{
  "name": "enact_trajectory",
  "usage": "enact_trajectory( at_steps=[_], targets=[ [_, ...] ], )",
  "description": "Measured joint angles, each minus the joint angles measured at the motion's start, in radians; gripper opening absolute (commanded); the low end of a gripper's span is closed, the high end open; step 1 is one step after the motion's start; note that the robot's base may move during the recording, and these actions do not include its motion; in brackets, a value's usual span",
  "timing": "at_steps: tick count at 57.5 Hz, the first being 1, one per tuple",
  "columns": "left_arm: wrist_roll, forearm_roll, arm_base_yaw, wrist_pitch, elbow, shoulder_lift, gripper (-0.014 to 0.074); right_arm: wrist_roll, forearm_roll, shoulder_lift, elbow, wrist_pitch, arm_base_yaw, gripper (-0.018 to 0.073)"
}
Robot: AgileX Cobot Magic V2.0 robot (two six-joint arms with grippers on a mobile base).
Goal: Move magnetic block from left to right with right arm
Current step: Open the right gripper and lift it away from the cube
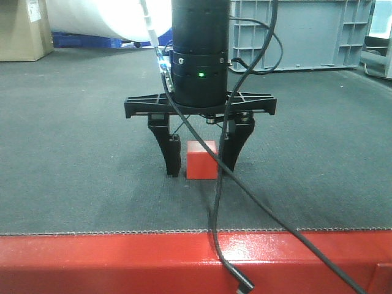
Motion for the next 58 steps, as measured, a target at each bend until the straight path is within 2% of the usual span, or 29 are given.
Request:
enact_trajectory(
  at_steps=[17,35,38,42,53,58],
  targets=[
    [0.000,0.000,0.000,0.000,0.000,0.000,-0.0126,-0.005,-0.018,-0.076,0.000,-0.011,0.000,0.0538],
    [0.000,0.000,0.000,0.000,0.000,0.000,-0.0126,-0.194,-0.022,-0.262,0.080,-0.079,-0.013,0.0518],
    [0.000,0.000,0.000,0.000,0.000,0.000,-0.0126,-0.236,-0.022,-0.305,0.122,-0.101,-0.026,0.0477],
    [0.000,0.000,0.000,0.000,0.000,0.000,-0.0126,-0.289,-0.022,-0.364,0.193,-0.137,-0.046,0.0379],
    [0.000,0.000,0.000,0.000,0.000,0.000,-0.0126,-0.389,-0.022,-0.538,0.447,-0.276,-0.130,0.0025],
    [0.000,0.000,0.000,0.000,0.000,0.000,-0.0126,-0.407,-0.020,-0.628,0.574,-0.369,-0.184,0.0017]
  ],
)
